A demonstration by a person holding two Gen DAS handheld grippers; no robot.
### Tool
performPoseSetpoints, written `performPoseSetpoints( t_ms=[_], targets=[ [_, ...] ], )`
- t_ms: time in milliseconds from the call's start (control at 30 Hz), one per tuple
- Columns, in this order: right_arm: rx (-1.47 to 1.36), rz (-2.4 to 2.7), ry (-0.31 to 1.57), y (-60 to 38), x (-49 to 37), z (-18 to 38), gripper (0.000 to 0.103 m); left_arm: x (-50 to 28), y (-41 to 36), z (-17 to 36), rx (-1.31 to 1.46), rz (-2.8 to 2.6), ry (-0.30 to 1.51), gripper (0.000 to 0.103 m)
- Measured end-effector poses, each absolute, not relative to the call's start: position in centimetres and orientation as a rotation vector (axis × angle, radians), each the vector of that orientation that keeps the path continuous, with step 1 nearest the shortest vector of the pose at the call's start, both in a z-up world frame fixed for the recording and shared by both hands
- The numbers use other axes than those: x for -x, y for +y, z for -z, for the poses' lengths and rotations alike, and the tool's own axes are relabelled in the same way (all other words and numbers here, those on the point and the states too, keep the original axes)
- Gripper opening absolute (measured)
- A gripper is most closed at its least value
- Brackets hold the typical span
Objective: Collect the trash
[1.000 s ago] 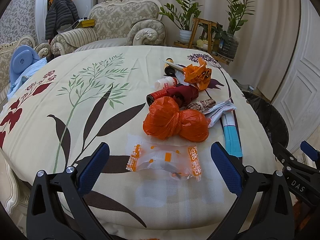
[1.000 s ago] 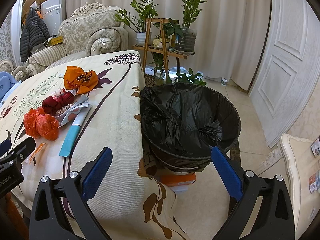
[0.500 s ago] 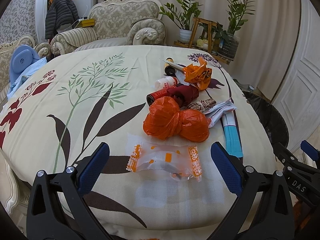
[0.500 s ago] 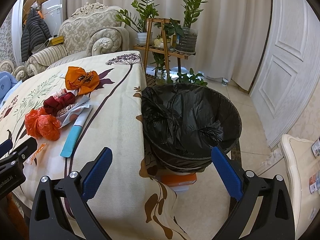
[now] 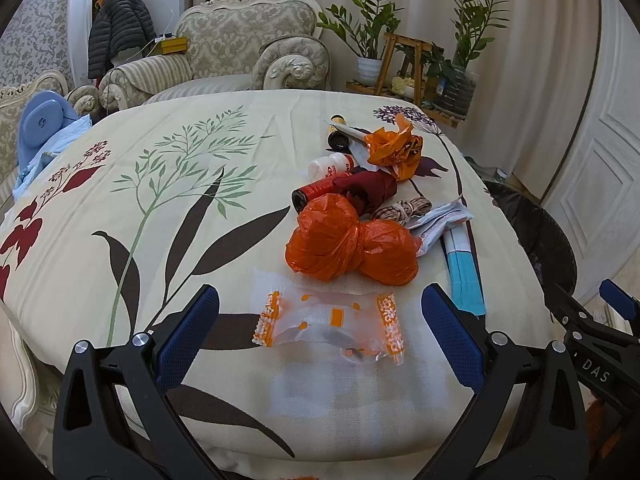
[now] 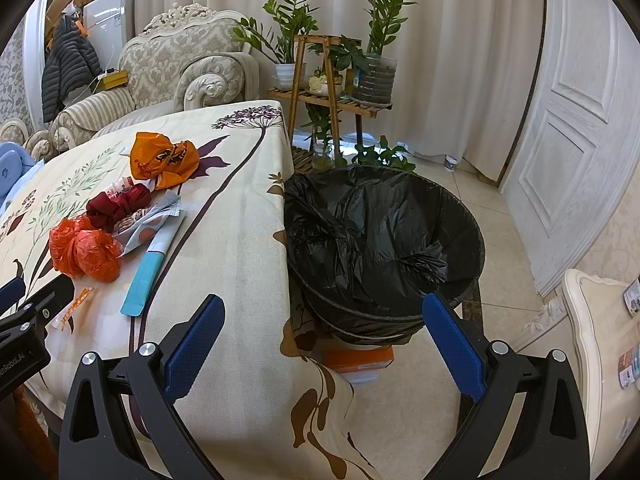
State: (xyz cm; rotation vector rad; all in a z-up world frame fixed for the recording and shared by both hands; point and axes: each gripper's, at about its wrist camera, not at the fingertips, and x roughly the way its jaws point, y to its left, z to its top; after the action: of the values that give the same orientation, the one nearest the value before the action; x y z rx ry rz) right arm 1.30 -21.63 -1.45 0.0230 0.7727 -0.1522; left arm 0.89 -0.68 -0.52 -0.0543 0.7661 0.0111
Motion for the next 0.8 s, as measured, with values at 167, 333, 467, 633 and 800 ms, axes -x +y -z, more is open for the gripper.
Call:
performPoseSetpoints(
  t_ms=[167,333,467,633,800],
  targets=[
    [-0.024,0.158,0.771,-21.0,-1.1,1.5,0.096,-1.1,-0.4,0.8,0.059,-0.011,0.768,0.099],
    [-0.037,0.154,0.768,-21.1,-1.2,1.4,0.096,-1.2,-0.3,0.9,0.058,-0.008,0.769,0.099],
    [-0.038,0.15,0.77,-21.6,-1.4,1.3,0.096,-1.8,-0.3,0.4,0.05,-0.007,0.765,0.099],
    [-0.041,0.154,0.761,-22.0,-1.5,1.2,0.09,-3.1,-0.9,0.4,0.033,-0.013,0.767,0.099],
    [-0.068,0.151,0.785,-22.8,-2.3,1.4,0.071,-4.9,-1.5,0.7,0.022,-0.003,0.804,0.099]
  ],
)
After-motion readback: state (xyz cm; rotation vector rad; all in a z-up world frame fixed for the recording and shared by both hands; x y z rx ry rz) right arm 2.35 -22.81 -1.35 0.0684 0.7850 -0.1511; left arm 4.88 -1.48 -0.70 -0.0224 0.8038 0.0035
